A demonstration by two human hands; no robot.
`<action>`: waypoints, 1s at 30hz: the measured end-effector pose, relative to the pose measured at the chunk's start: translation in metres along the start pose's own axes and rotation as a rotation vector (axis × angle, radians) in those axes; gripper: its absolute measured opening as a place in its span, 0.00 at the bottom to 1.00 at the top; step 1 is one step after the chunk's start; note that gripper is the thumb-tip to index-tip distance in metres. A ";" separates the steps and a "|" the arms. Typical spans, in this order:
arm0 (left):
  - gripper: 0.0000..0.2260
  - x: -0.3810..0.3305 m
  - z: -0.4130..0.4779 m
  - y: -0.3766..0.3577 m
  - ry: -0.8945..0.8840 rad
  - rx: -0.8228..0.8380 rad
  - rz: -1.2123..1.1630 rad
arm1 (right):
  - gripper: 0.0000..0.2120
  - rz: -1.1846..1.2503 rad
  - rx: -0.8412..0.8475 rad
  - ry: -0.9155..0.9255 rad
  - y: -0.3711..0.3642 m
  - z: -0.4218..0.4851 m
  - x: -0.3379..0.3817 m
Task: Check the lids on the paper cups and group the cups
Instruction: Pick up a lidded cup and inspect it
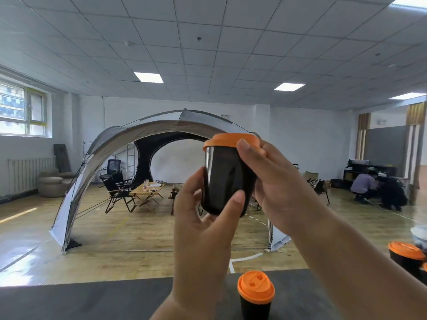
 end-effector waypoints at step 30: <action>0.32 0.296 -0.058 -0.128 0.603 0.402 0.551 | 0.22 0.035 -0.338 -0.601 0.299 -0.183 -0.065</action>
Point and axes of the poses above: each hand's wrist, its own z-axis towards the middle knuckle, its own y-axis out of the back of the hand, x = y × z, the point moved 5 cm from there along z, towards the middle knuckle, and after that the axes turned 12 degrees about y, right-handed, at the moved point
